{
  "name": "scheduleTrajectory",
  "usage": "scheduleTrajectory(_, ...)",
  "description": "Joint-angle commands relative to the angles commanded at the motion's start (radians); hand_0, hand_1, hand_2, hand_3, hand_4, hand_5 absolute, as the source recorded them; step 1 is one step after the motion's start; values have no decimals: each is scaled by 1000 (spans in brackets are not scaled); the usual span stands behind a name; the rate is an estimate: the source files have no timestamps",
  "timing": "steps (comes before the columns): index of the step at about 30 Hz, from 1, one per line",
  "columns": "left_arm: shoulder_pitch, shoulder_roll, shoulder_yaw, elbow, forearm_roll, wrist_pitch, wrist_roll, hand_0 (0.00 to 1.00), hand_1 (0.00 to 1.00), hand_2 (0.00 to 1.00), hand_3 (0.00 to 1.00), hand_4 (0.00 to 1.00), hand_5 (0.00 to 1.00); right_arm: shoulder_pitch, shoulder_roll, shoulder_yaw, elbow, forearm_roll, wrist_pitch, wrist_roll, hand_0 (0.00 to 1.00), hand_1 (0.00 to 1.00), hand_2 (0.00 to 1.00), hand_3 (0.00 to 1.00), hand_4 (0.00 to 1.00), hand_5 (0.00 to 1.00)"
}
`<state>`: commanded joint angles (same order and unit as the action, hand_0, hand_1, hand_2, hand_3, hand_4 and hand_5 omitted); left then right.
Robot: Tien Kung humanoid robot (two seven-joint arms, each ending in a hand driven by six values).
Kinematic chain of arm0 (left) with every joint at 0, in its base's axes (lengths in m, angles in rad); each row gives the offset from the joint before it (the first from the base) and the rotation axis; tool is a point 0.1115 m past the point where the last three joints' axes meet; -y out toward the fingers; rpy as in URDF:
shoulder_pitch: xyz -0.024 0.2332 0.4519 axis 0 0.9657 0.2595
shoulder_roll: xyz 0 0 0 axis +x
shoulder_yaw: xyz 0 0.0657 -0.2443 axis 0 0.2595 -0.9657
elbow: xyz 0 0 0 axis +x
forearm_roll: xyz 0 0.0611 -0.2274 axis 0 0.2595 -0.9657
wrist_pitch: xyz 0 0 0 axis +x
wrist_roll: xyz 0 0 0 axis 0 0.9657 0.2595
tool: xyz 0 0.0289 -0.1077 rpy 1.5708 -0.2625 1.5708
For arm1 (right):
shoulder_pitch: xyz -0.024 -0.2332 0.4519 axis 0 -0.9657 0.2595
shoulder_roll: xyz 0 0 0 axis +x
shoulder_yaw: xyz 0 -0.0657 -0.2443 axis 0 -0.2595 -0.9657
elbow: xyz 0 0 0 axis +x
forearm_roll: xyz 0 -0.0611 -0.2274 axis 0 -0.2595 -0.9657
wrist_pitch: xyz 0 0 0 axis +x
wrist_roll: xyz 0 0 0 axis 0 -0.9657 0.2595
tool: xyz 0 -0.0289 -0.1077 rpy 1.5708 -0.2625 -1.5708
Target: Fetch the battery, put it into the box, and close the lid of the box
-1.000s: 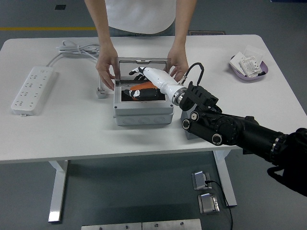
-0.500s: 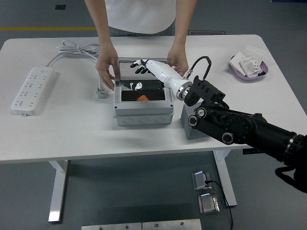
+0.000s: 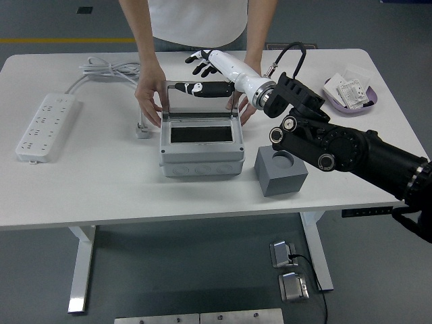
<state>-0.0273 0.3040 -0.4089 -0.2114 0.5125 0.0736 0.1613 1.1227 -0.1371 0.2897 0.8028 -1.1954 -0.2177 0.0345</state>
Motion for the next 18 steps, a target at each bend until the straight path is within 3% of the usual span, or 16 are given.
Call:
scheduleTrajectory(5, -5, 8, -12, -1, 21, -2, 6, 632, 687, 601, 592, 601, 36, 35, 27, -77, -115, 100, 12, 25, 572, 630, 652, 792, 918, 711)
scheduleTrajectory(6, -7, 9, -14, -1, 25, -3, 6, 632, 687, 598, 590, 588, 6, 38, 31, -87, -138, 118, 12, 29, 708, 699, 698, 803, 916, 723)
scheduleTrajectory(9, -12, 11, -13, -1, 31, -4, 7, 632, 687, 598, 590, 588, 6, 39, 40, -106, -191, 151, 11, 42, 708, 699, 698, 803, 916, 723)
scheduleTrajectory(11, -17, 11, -10, -1, 32, -6, 6, 632, 687, 598, 590, 588, 6, 35, 43, -115, -210, 166, 10, 50, 708, 699, 698, 803, 916, 723)
scheduleTrajectory(12, -18, 11, -8, -2, 32, -7, 6, 632, 686, 597, 590, 585, 2, 33, 44, -118, -215, 171, 9, 53, 819, 741, 738, 809, 915, 728)
scheduleTrajectory(18, -17, 10, -6, -1, 29, -8, 5, 631, 686, 597, 589, 583, 2, 3, 43, -125, -204, 182, -10, 68, 835, 743, 734, 809, 913, 738)
